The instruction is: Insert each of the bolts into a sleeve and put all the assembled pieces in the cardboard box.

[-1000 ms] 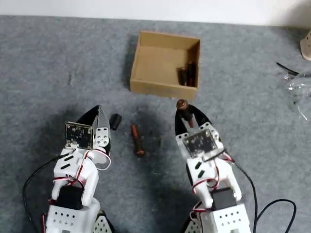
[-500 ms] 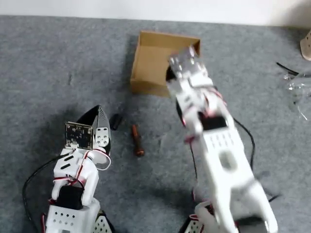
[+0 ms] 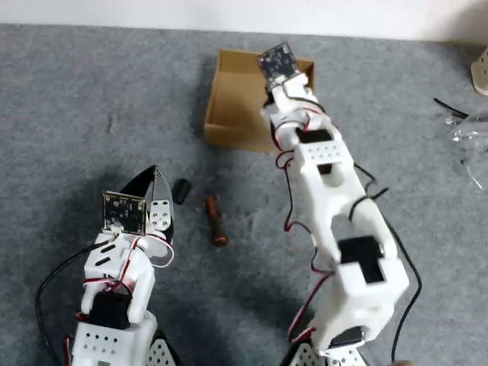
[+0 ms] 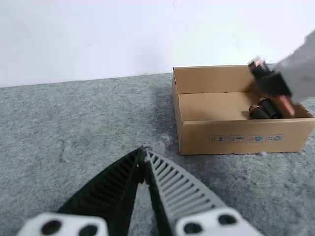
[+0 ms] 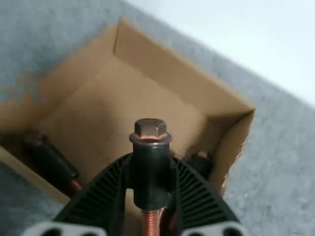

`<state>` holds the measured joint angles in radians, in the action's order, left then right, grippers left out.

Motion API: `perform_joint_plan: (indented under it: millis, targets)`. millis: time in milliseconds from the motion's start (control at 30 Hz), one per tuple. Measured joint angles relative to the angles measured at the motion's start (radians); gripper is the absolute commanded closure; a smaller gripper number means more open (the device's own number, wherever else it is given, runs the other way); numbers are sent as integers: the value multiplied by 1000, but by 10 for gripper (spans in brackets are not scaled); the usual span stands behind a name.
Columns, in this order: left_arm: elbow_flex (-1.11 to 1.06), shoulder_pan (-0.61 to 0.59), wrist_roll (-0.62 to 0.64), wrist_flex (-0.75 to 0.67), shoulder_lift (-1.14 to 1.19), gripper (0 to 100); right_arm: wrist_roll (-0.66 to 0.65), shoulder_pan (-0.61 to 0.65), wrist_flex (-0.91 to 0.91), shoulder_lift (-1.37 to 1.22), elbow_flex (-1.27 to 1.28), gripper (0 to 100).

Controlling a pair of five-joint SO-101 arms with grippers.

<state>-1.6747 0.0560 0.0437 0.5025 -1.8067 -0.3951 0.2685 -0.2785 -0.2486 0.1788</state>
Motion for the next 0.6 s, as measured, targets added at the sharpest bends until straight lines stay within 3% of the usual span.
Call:
perform_joint_plan:
  millis: [600]
  targets:
    - [0,0,0,0,0,989,2,-14,8,-175,-87,977]
